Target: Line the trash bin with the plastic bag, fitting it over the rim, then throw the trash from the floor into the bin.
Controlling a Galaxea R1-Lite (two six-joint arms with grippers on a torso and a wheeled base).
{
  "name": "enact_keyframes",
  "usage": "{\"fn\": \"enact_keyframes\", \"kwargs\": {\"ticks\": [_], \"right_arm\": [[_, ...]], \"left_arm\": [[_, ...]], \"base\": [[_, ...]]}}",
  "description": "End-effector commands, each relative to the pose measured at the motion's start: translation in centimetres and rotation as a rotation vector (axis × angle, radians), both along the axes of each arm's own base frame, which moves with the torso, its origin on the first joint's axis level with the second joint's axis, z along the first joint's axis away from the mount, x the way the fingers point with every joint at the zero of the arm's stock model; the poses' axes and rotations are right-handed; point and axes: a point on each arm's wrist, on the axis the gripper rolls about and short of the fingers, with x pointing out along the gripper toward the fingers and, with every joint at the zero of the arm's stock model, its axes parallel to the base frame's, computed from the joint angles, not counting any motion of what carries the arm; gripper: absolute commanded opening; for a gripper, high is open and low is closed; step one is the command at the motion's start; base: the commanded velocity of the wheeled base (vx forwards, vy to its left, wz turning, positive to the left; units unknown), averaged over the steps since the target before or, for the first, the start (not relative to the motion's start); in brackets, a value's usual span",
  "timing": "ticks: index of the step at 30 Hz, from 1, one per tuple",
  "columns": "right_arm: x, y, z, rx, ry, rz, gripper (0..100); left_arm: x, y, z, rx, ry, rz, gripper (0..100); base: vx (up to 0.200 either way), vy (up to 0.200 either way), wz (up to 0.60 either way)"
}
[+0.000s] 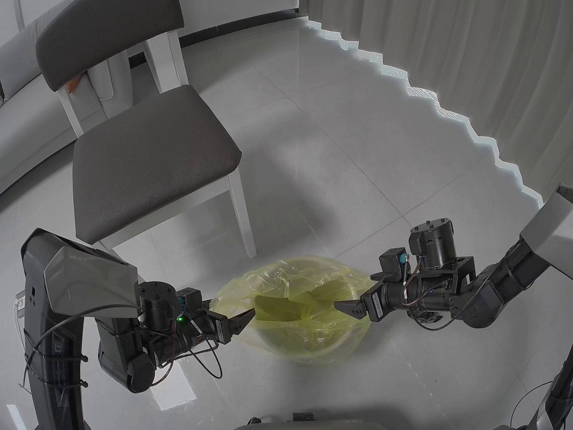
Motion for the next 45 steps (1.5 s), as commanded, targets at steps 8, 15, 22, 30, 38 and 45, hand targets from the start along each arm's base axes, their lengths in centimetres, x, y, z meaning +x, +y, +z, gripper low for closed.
{"fn": "enact_keyframes", "kwargs": {"ticks": [8,15,22,30,38,45], "right_arm": [[-1.9,3.5,-1.8,-0.023,0.039,0.116,100],[-1.7,5.2,-4.1,-0.029,0.050,0.152,100],[-2.7,6.6,-7.4,-0.053,0.118,0.224,100],[-2.4,7.3,-8.8,-0.052,0.136,0.240,100],[-4.0,7.8,-8.5,-0.052,0.156,0.294,100],[-4.7,8.0,-8.4,-0.047,0.167,0.317,100]], "left_arm": [[-0.3,0.7,1.3,0.000,-0.040,0.032,100],[-0.3,0.9,2.9,-0.016,-0.090,0.043,100],[0.1,0.7,3.5,-0.027,-0.121,0.041,100],[0.7,-0.9,4.4,-0.033,-0.185,0.035,100],[1.8,-1.9,4.3,-0.005,-0.240,0.010,100],[2.7,-2.3,4.1,0.072,-0.310,-0.018,100]], "base": [[0.000,0.000,0.00],[0.000,0.000,0.00],[0.000,0.000,0.00],[0.000,0.000,0.00],[0.000,0.000,0.00],[0.000,0.000,0.00]]}}
